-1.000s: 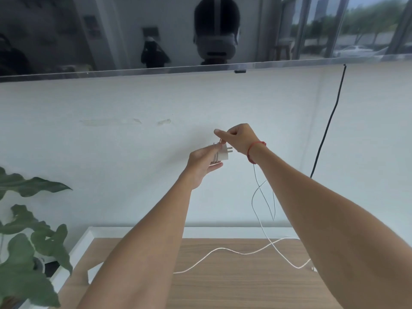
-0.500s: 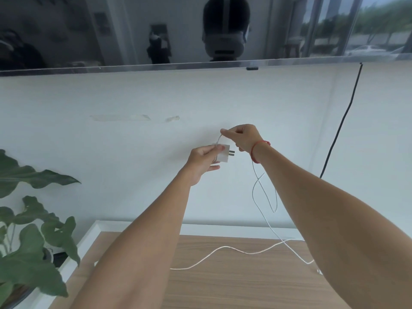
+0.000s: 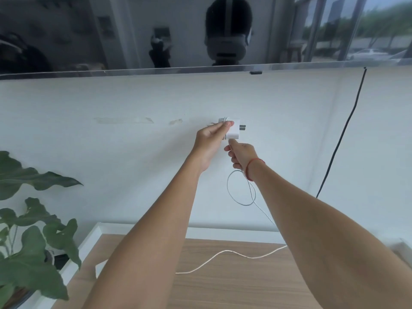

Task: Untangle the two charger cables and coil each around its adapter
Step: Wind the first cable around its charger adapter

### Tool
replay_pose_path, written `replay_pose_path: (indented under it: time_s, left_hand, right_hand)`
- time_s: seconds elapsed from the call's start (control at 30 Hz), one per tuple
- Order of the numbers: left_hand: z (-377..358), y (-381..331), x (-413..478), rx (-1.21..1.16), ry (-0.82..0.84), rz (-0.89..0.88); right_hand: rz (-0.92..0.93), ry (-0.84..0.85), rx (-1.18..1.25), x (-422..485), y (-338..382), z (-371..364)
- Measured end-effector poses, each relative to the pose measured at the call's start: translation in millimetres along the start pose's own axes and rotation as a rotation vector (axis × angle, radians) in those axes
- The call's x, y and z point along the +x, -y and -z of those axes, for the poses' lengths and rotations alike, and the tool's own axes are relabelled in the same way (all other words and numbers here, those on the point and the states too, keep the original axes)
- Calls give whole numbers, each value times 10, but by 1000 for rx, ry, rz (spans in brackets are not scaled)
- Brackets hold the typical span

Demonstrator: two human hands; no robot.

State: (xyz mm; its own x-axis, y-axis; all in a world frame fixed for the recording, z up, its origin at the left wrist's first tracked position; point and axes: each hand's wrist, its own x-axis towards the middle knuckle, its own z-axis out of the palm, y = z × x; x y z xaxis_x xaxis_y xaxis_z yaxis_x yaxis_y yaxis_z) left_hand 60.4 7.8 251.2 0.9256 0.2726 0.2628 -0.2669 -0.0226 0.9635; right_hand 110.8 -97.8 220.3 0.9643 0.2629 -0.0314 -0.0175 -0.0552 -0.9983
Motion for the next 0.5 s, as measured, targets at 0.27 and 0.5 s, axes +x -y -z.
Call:
replay_pose_path:
  time_s: [0.27, 0.5]
  left_hand:
    - [43, 84, -5, 4, -18, 49]
    - [48, 112, -81, -158, 31, 152]
  right_hand:
    - [33, 55, -98, -88, 10, -110]
    - [-19, 174, -152, -164, 1, -50]
